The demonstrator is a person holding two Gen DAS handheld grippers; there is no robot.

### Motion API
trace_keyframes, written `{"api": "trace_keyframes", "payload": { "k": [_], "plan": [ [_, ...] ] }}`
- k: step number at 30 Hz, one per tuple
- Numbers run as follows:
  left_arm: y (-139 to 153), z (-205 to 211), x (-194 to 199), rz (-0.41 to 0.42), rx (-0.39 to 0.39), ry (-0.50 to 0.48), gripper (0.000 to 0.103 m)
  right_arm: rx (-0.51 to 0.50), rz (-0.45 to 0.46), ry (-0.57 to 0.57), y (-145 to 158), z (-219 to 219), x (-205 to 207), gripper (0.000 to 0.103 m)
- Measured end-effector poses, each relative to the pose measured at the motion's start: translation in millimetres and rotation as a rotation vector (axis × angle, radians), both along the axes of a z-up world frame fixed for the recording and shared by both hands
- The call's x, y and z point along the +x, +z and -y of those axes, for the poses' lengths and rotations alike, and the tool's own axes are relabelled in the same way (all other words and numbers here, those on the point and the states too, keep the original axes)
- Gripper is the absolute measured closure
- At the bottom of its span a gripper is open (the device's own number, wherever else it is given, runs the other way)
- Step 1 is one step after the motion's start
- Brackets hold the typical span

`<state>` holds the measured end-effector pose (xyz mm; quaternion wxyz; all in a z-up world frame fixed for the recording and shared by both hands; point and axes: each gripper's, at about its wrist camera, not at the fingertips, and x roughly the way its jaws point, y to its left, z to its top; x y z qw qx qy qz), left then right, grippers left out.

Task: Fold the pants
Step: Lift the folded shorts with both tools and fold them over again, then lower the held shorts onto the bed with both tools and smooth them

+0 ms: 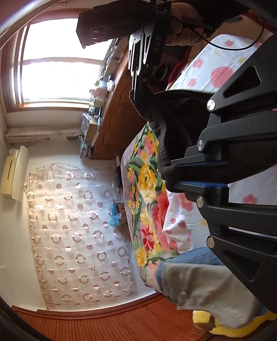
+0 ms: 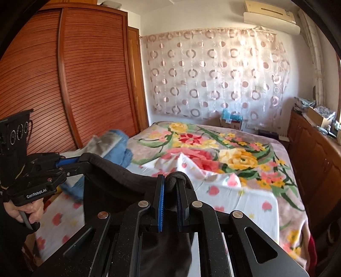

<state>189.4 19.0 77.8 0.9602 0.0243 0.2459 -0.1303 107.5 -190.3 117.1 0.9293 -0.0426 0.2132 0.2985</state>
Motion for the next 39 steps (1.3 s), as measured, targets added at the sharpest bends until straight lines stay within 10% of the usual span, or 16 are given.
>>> {"api": "trace_keyframes", "payload": {
  "k": [11,21,39],
  "plan": [
    [58.9,4.6,-4.9,0.136,0.044,-0.001,0.090,0.076,0.126,-0.027,88.8,-6.3,36.7,0.094],
    [-55.9,1.7,-55.8,-0.090,0.064,-0.019,0.090,-0.016,-0.089,0.013,-8.9,-18.9,-14.5,0.094],
    [-109.1,16.9,-110.0,-0.176,0.038,-0.026,0.090,-0.060,-0.239,0.018,-54.9,-14.1,-24.1,0.094]
  ]
}}
